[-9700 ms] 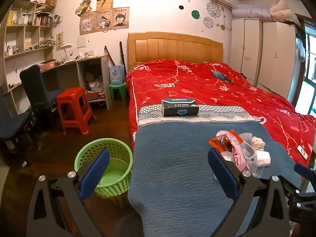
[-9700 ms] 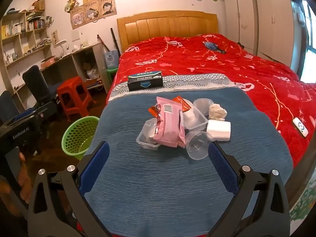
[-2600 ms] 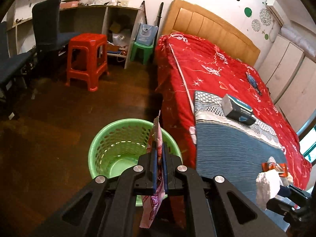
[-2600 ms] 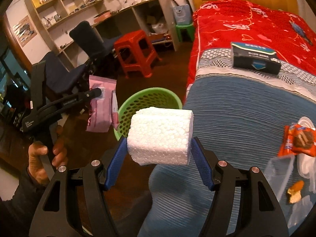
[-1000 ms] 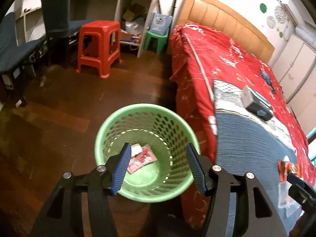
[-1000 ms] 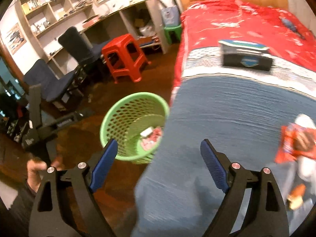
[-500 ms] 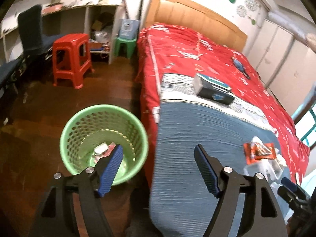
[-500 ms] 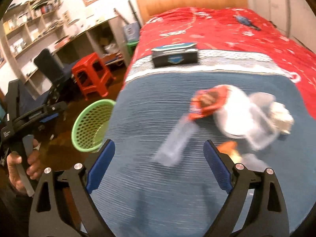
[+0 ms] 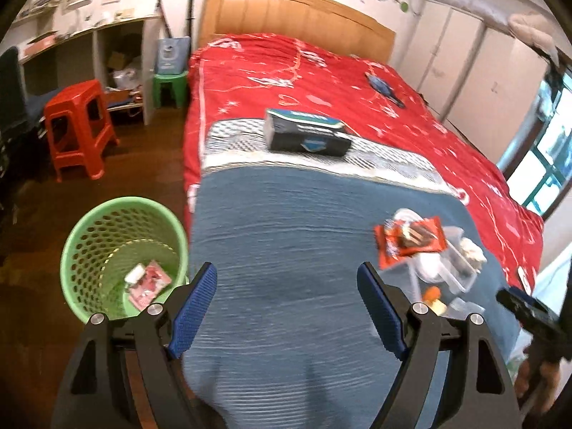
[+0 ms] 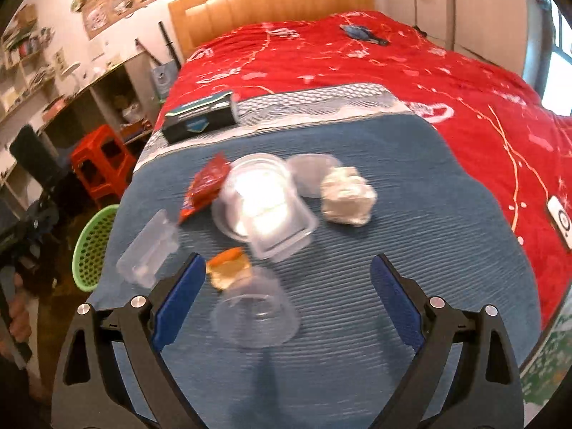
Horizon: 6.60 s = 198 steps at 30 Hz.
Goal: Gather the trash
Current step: 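Move both tools back to the remaining trash on the blanket, then grasp the clear plastic tray with the left tool while the right tool grasps the crumpled tissue, then carry the plastic tray and tissue over the green wastebasket with both tools, then open both tools to drop the tray and tissue into the wastebasket, then move both tools back to the remaining trash on the blanket, then grasp the orange peel with the left tool while the right tool grasps the clear plastic cup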
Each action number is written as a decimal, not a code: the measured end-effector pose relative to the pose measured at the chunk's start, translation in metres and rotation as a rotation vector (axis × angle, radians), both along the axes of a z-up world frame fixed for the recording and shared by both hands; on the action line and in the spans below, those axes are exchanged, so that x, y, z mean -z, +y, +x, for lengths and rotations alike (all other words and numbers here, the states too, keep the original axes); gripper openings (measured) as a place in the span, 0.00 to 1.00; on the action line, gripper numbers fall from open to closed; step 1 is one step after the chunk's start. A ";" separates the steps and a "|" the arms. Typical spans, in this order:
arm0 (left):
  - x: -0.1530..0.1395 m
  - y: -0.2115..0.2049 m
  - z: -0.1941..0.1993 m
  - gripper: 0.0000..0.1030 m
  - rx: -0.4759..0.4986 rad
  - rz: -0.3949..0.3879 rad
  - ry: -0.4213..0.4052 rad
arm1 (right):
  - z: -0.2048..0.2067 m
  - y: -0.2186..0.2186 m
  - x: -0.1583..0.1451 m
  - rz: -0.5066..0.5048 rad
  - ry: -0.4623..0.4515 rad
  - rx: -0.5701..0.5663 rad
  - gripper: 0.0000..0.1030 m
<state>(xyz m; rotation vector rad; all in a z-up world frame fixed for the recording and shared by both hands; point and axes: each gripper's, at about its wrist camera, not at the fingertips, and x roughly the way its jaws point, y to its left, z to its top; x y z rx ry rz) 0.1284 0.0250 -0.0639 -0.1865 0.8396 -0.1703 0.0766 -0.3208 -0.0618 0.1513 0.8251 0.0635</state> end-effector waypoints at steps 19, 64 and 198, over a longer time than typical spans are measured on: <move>0.020 -0.106 0.005 0.72 0.275 0.059 0.045 | 0.090 -0.061 0.042 0.201 0.129 0.111 0.69; 0.032 -0.081 -0.011 0.66 0.321 -0.017 0.084 | 0.035 0.011 -0.037 0.187 -0.062 -0.050 0.49; 0.028 -0.054 -0.011 0.83 0.190 0.097 0.044 | -0.006 0.020 0.047 0.104 0.092 -0.002 0.61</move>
